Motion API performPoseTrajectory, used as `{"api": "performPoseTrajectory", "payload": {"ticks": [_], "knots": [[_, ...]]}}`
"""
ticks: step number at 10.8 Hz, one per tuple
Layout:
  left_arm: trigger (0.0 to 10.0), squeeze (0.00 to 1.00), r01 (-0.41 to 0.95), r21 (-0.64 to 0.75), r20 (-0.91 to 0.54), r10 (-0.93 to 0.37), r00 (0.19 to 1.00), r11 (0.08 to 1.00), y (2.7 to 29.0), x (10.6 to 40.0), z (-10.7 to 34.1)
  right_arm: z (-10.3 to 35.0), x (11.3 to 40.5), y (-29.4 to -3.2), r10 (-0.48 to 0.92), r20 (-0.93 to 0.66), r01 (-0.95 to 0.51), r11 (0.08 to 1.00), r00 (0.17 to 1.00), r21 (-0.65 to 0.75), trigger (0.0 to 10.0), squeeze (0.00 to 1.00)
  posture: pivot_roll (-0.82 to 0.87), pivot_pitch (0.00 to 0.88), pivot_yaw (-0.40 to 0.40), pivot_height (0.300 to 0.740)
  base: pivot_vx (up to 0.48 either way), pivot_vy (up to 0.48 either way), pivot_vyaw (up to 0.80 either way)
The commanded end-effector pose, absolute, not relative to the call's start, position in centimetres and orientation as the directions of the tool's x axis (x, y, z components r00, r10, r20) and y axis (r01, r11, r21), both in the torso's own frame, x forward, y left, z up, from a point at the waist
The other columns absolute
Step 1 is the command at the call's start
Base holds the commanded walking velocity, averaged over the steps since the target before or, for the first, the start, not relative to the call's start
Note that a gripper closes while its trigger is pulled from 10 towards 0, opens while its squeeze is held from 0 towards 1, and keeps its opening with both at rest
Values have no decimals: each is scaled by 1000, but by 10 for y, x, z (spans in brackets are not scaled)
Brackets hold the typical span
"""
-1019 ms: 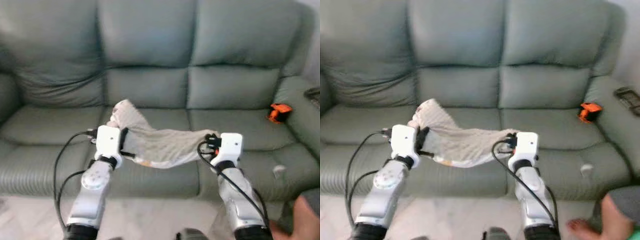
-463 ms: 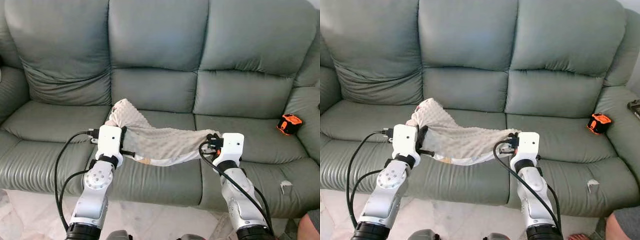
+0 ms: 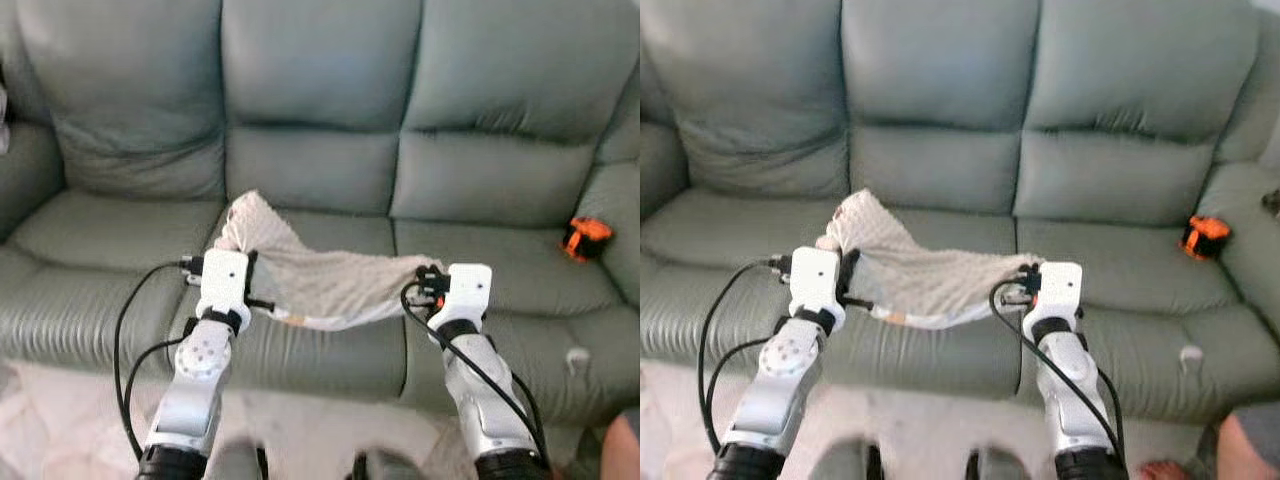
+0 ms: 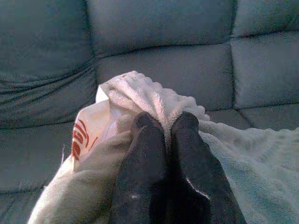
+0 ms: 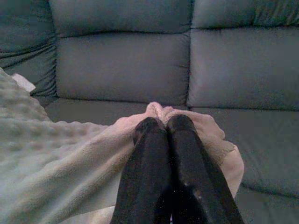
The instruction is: Move the pillow to the sofa
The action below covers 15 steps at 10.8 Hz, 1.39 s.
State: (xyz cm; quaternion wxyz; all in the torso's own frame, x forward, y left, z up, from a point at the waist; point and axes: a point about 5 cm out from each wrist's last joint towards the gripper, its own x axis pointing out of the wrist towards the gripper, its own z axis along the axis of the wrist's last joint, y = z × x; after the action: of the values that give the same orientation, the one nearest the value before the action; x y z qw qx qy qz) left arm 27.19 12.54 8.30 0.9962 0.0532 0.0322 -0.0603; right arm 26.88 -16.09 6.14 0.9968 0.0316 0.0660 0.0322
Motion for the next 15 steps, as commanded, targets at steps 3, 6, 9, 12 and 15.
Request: {"api": "performPoseTrajectory", "payload": {"ticks": [3,6,9,12,15], "knots": [[10000,0,123,103,-39,-120,992,987,126,275,90,67,270,-160,76,-100,-68,994,992,83,10000,0,-22,0,-8,615,0,0,0],[10000,0,123,115,-16,-122,992,986,125,276,94,66,268,-161,73,-99,-64,994,992,86,10000,0,-22,0,-5,615,0,0,0],[10000,0,89,163,21,-93,995,983,130,278,101,66,269,-160,74,-91,-66,994,993,92,10000,0,-21,0,-1,615,0,0,0],[10000,0,99,137,27,-104,994,986,128,279,102,70,270,-155,115,-63,-111,992,991,59,10000,0,-21,0,-2,615,193,0,421],[10000,0,96,134,23,-100,995,986,129,281,101,72,272,-158,103,-61,-99,993,993,60,10000,0,-23,0,-3,615,321,0,183]]}}
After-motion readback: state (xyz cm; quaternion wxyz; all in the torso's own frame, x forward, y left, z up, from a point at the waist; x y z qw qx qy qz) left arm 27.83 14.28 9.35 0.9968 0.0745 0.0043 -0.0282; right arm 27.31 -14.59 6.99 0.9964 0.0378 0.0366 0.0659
